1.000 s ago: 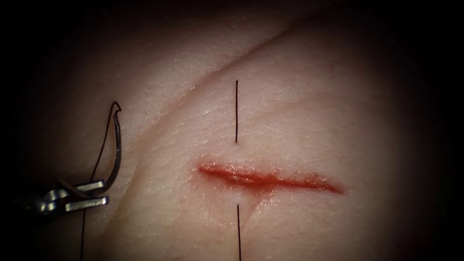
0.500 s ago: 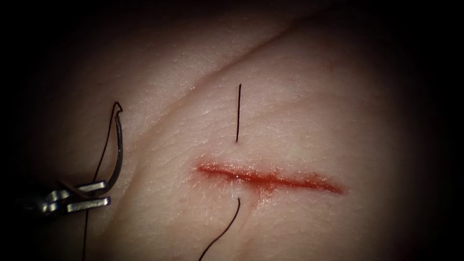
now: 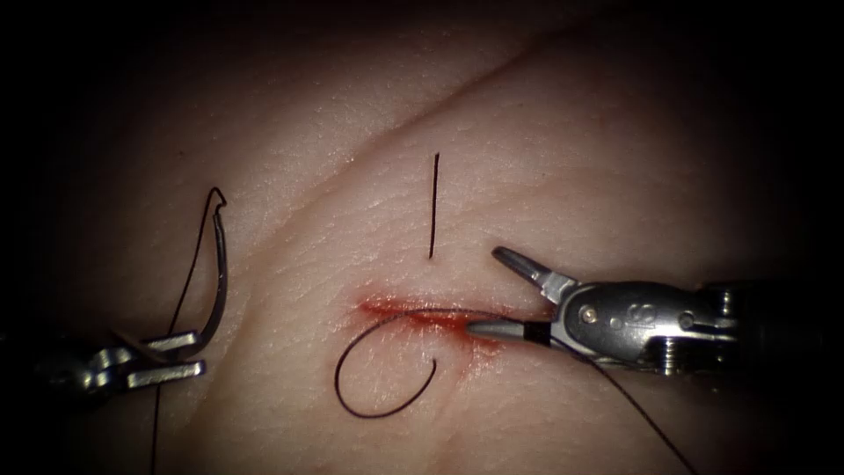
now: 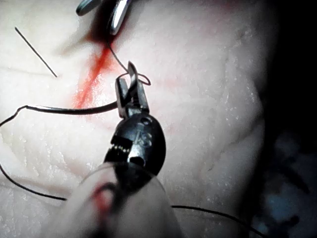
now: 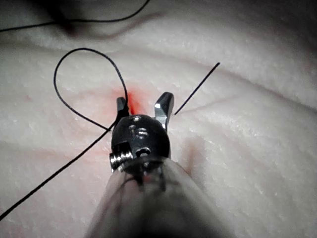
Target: Wound Closure
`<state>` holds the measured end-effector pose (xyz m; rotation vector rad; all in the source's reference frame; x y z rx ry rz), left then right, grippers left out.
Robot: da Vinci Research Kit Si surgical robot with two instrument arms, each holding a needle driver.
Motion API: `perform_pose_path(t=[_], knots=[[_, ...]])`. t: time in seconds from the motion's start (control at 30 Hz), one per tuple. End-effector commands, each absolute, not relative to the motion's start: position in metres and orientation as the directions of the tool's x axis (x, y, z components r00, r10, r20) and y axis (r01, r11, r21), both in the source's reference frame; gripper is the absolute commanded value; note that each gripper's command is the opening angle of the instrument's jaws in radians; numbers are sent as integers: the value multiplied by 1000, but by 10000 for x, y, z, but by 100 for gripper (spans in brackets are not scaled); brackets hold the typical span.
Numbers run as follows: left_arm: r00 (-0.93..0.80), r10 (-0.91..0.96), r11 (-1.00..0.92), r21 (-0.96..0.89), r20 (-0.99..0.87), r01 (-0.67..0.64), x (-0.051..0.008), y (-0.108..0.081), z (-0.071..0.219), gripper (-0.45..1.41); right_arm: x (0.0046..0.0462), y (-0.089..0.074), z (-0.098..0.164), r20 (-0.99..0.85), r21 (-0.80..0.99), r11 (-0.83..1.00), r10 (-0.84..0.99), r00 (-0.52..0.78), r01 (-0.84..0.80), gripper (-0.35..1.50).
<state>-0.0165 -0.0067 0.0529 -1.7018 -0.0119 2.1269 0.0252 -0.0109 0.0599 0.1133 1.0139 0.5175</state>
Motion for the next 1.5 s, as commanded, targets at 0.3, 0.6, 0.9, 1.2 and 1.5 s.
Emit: perform_pose_path(t=[0.3,0.6,0.9,1.2,1.5], knots=[[-167,323,-914,-261,-932,-310,-169,-73,534,-45,252,-143,567,-832,229,948,307,462,-219,147],[-167,322,-915,-262,-932,-307,-165,-73,533,-45,221,-172,538,-770,-252,959,-278,575,127,148],[-167,325,-914,-263,-931,-309,-168,-72,532,-45,199,-146,526,-698,-416,907,-364,617,64,148],[-167,324,-914,-263,-931,-310,-169,-72,532,-45,202,-87,587,-818,157,947,285,500,-282,143],[-167,324,-914,-262,-931,-310,-168,-73,532,-45,235,-66,649,-711,471,803,590,381,-365,133]])
